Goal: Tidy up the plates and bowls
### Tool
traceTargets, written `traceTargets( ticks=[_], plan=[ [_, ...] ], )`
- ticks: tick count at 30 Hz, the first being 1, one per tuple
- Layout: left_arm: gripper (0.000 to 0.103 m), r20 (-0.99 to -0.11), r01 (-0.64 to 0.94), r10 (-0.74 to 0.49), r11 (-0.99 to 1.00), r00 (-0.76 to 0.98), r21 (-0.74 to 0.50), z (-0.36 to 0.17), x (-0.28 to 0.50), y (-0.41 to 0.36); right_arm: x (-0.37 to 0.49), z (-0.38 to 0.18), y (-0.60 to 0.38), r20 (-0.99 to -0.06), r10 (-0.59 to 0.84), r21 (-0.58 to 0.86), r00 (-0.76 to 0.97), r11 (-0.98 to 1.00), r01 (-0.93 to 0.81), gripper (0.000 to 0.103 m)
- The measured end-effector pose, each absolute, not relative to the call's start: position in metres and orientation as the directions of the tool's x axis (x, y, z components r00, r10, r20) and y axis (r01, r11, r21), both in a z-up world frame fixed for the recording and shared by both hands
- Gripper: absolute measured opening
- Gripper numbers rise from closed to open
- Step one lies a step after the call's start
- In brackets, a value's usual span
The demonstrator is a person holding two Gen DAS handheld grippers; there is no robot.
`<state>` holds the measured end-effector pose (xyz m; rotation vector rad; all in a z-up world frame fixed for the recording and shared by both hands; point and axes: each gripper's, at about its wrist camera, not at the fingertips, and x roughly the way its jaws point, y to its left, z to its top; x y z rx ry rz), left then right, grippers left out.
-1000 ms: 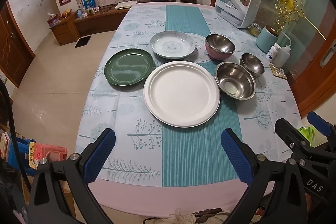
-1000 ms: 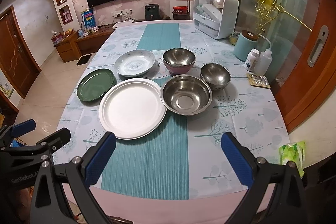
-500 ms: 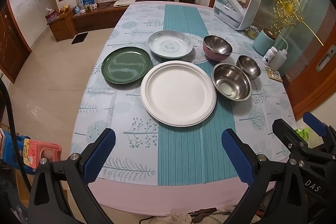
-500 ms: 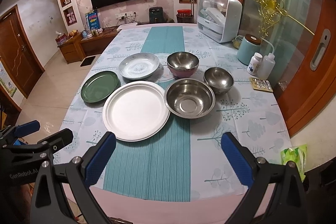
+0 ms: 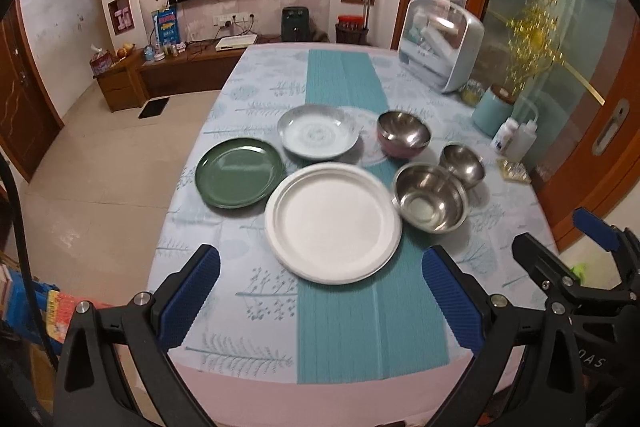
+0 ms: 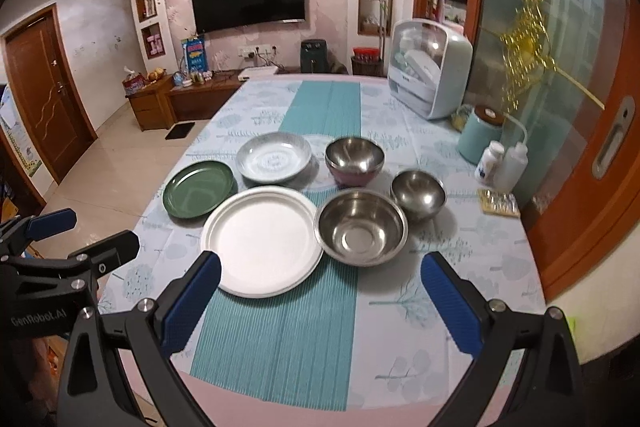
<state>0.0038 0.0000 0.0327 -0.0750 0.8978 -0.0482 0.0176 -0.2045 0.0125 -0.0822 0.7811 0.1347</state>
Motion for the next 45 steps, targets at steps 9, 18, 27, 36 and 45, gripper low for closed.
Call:
traceTargets(
  ticks=[9, 18, 27, 36, 45],
  plan=[
    [0.101, -0.757, -0.054, -0.017, 0.996, 0.654, -0.070, 0.057, 0.008, 0.002, 0.030, 0.036, -0.210, -0.652, 0.146, -0.034, 0.744, 0.975, -0.221, 0.101],
    [0.101, -0.797, -0.083, -0.010, 0.994, 0.604, -0.075, 0.057, 0.014, 0.007, 0.042, 0.043, -0.218, -0.634, 0.218, 0.002, 0.742, 0.960, -0.280, 0.101],
    [0.101, -0.793, -0.154, 0.037, 0.985, 0.609, -0.072, 0.055, 0.016, 0.006, 0.057, 0.033, -0.228, -0.642, 0.273, 0.042, 0.716, 0.946, -0.323, 0.101],
    [0.101, -0.806, -0.158, 0.116, 0.987, 0.580, 0.029, 0.034, 0.025, 0.003, 0.067, 0.015, -0.233, -0.674, 0.284, 0.070, 0.682, 0.944, -0.323, 0.101],
    [0.101, -0.828, -0.122, 0.087, 0.992, 0.554, 0.023, 0.010, 0.055, 0.011, 0.082, -0.008, -0.226, -0.728, 0.229, 0.068, 0.646, 0.962, -0.265, 0.100]
  ],
)
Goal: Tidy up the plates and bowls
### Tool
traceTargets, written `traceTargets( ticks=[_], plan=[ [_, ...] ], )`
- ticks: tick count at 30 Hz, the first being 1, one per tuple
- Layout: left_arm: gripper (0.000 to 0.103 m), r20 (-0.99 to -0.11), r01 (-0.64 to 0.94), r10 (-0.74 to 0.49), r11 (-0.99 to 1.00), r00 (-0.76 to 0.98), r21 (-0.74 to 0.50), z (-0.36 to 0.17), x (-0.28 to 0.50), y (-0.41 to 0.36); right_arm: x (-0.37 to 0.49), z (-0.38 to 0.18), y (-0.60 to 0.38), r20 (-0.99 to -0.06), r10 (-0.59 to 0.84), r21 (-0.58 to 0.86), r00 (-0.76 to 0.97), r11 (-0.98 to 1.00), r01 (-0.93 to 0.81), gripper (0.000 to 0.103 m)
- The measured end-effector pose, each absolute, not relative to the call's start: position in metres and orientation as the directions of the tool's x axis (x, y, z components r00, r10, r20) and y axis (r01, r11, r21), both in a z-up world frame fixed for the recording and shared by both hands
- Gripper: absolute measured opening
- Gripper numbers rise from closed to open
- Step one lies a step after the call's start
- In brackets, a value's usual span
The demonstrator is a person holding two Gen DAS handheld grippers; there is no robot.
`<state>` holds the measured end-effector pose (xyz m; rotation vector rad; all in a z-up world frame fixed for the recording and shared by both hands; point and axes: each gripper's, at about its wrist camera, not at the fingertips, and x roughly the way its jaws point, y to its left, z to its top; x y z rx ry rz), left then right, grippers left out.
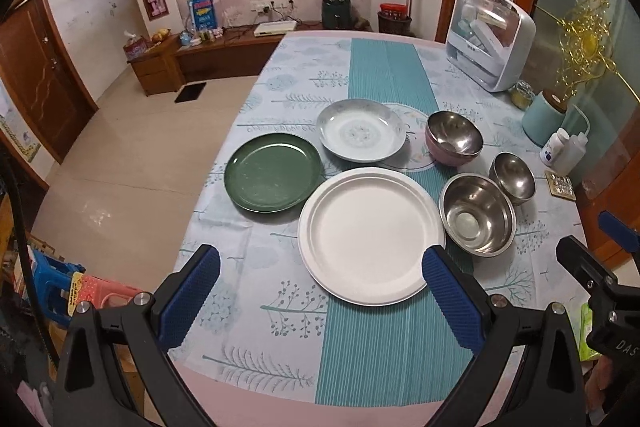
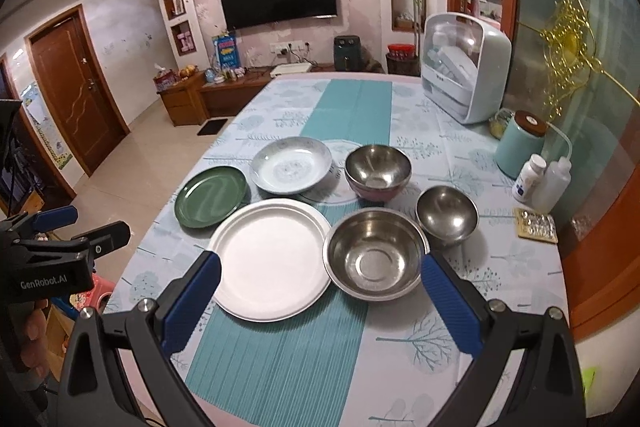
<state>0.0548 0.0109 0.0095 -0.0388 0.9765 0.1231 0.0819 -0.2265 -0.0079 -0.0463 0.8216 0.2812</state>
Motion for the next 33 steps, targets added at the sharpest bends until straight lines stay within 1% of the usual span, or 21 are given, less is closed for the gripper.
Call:
traceTargets(
  ticks=[3, 7, 9, 11, 13, 15, 17, 18, 19, 21, 22, 24, 29, 33],
  plan=[
    [0.099, -0.839, -0.109, 0.075, 0.994, 0.540, 0.018, -0.003, 0.066, 0.018, 0.088, -0.018, -0.222, -0.747, 0.211, 0.060, 0.631, 0.966, -0.252, 0.096],
    [0.095, -0.864, -0.082, 0.038, 0.997, 0.502, -0.004, -0.027, 0.083, 0.033, 0.100, -0.040, -0.210, -0.787, 0.190, 0.064, 0.586, 0.971, -0.230, 0.091],
    [0.094, -0.876, -0.073, 0.018, 0.997, 0.482, -0.020, -0.040, 0.092, 0.041, 0.107, -0.055, -0.203, -0.810, 0.185, 0.074, 0.557, 0.974, -0.215, 0.086],
    [0.088, -0.890, -0.067, 0.001, 0.997, 0.457, -0.033, -0.057, 0.102, 0.051, 0.114, -0.070, -0.198, -0.833, 0.175, 0.081, 0.525, 0.977, -0.197, 0.082],
    [0.075, -0.905, -0.064, -0.015, 0.997, 0.424, -0.046, -0.077, 0.114, 0.060, 0.121, -0.089, -0.194, -0.859, 0.176, 0.100, 0.481, 0.979, -0.178, 0.075],
    [0.070, -0.927, -0.067, -0.055, 0.994, 0.371, -0.086, -0.104, 0.130, 0.076, 0.127, -0.110, -0.190, -0.883, 0.189, 0.131, 0.429, 0.978, -0.162, 0.067],
    [0.068, -0.940, -0.079, -0.091, 0.989, 0.328, -0.123, -0.128, 0.144, 0.088, 0.136, -0.133, -0.187, -0.904, 0.206, 0.166, 0.376, 0.977, -0.137, 0.062],
    [0.063, -0.946, -0.088, -0.102, 0.987, 0.308, -0.135, -0.140, 0.150, 0.093, 0.140, -0.147, -0.187, -0.913, 0.216, 0.187, 0.347, 0.975, -0.116, 0.059],
    [0.054, -0.951, -0.096, -0.128, 0.982, 0.282, -0.160, -0.155, 0.159, 0.100, 0.143, -0.156, -0.188, -0.918, 0.223, 0.201, 0.329, 0.974, -0.101, 0.057],
    [0.043, -0.954, -0.104, -0.170, 0.974, 0.249, -0.201, -0.174, 0.169, 0.106, 0.151, -0.179, -0.190, -0.922, 0.261, 0.254, 0.285, 0.965, -0.062, 0.047],
    [0.041, -0.955, -0.112, -0.193, 0.969, 0.224, -0.222, -0.186, 0.176, 0.111, 0.154, -0.187, -0.192, -0.920, 0.280, 0.279, 0.273, 0.959, -0.045, 0.045],
    [0.041, -0.955, -0.115, -0.215, 0.963, 0.204, -0.242, -0.198, 0.183, 0.113, 0.160, -0.200, -0.194, -0.919, 0.298, 0.307, 0.257, 0.952, -0.006, 0.042],
    [0.041, -0.950, -0.106, -0.254, 0.955, 0.184, -0.276, -0.220, 0.196, 0.114, 0.173, -0.218, -0.200, -0.913, 0.313, 0.340, 0.263, 0.939, 0.061, 0.041],
    [0.041, -0.946, -0.096, -0.273, 0.951, 0.172, -0.292, -0.230, 0.203, 0.111, 0.178, -0.227, -0.202, -0.916, 0.302, 0.335, 0.265, 0.938, 0.088, 0.033]
  ],
)
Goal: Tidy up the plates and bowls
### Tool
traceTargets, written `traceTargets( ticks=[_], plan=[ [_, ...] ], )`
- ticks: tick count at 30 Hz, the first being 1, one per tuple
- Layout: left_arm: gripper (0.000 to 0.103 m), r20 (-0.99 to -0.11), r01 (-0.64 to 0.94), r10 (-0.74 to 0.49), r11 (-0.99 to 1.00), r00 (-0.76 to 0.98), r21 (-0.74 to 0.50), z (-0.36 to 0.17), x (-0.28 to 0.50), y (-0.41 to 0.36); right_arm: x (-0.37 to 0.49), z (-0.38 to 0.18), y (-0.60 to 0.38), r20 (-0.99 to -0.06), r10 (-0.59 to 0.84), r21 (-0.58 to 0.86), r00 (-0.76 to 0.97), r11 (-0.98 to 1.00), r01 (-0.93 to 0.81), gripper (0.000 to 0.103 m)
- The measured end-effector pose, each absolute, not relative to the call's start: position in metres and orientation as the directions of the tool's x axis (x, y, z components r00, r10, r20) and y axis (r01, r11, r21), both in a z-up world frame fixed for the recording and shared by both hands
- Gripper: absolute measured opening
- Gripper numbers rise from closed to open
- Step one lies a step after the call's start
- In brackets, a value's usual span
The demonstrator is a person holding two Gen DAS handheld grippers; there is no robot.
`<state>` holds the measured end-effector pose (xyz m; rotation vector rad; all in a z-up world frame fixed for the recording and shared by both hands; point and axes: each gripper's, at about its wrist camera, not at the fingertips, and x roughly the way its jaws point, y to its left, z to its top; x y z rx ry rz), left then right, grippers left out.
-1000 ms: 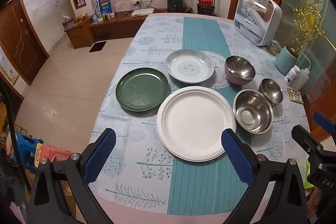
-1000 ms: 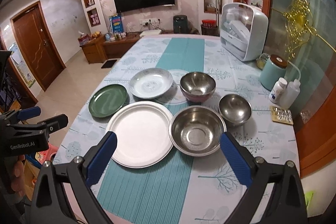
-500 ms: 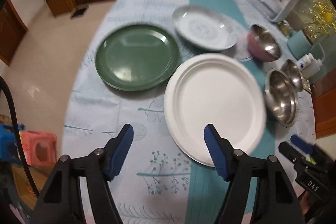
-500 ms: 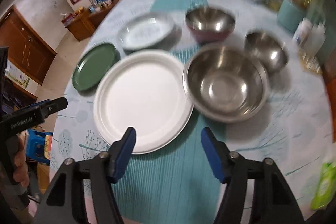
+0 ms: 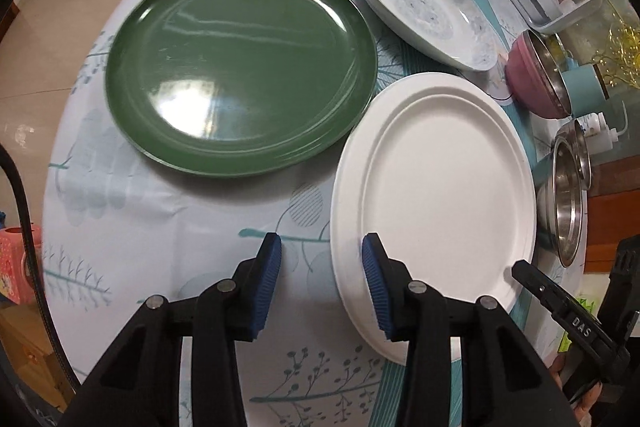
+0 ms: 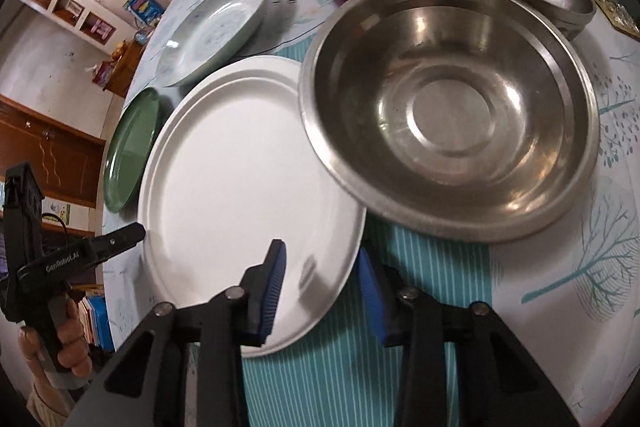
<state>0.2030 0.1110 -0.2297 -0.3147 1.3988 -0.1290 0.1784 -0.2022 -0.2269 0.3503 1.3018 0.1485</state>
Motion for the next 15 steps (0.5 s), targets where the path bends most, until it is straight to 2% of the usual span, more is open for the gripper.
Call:
traceTargets(
  ticks=[6, 15],
  plan=[
    [0.041, -0.945, -0.083, -0.274, 0.953, 0.176, -0.292, -0.232, 0.212, 0.102, 0.185, -0.231, -0.208, -0.913, 0.292, 0.334, 0.284, 0.936, 0.111, 0.022],
    [0.034, -0.943, -0.063, -0.292, 0.950, 0.160, -0.305, -0.233, 0.216, 0.090, 0.181, -0.228, -0.211, -0.909, 0.302, 0.337, 0.286, 0.938, 0.079, 0.021]
  ],
)
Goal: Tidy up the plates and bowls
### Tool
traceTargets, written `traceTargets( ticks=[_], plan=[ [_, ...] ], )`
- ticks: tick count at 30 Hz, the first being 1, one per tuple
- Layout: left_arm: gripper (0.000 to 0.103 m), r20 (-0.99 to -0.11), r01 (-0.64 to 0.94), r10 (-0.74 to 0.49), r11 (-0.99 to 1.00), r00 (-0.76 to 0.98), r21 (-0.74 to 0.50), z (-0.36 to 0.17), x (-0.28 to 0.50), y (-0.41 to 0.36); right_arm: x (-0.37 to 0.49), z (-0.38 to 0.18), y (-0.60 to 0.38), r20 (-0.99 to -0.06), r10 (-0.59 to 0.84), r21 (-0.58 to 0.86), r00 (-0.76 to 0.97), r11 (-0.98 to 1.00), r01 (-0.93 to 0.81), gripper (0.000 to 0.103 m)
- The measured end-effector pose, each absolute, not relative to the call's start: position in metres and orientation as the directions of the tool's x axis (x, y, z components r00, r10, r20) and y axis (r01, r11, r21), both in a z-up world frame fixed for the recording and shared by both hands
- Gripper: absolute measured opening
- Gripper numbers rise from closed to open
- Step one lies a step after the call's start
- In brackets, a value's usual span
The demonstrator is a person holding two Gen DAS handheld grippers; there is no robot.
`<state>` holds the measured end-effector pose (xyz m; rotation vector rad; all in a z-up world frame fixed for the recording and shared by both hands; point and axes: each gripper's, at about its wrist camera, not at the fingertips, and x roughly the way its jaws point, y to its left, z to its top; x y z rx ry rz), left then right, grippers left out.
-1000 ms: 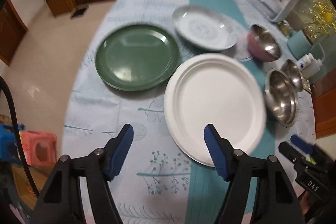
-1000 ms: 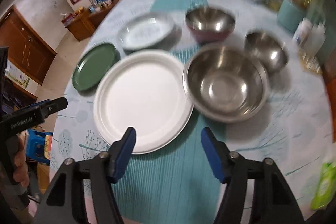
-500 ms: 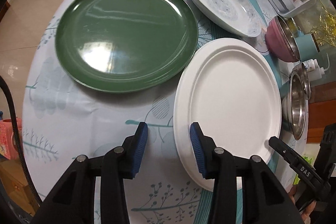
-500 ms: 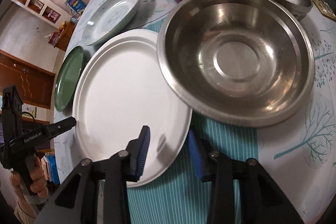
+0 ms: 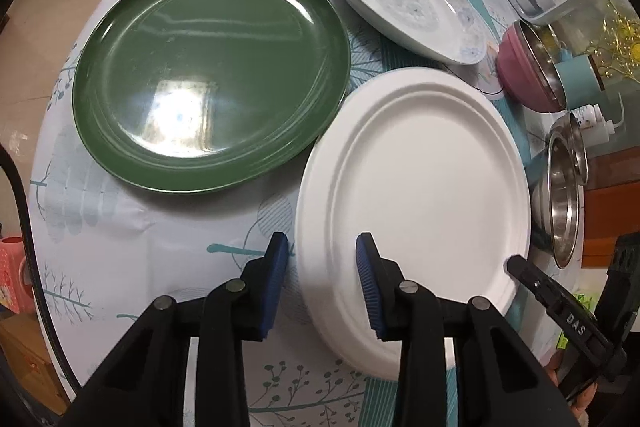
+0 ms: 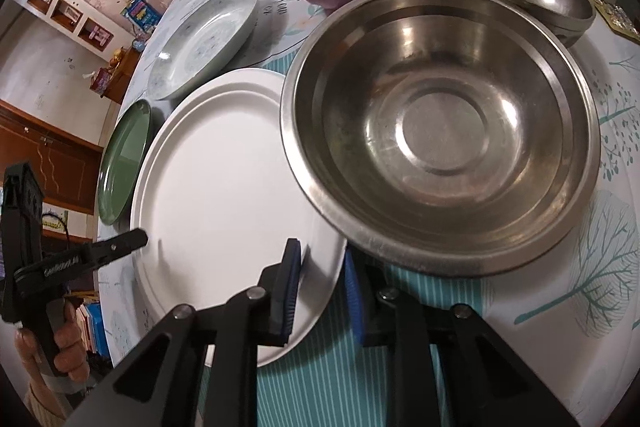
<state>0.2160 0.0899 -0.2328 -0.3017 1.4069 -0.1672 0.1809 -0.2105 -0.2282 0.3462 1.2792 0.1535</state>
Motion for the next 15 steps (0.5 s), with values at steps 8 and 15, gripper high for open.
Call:
traceTargets(
  ticks=[8, 15],
  plan=[
    [0.018, -0.958, -0.009, -0.245, 0.968, 0.147, -0.249, -0.232, 0.216, 0.079, 0.172, -0.227, -0.219, -0.906, 0.325, 0.352, 0.272, 0.934, 0.058, 0.021],
    [0.017, -0.951, -0.055, -0.250, 0.963, 0.182, -0.263, -0.207, 0.185, 0.091, 0.162, -0.219, -0.222, -0.898, 0.356, 0.377, 0.258, 0.926, 0.033, 0.021]
  ],
)
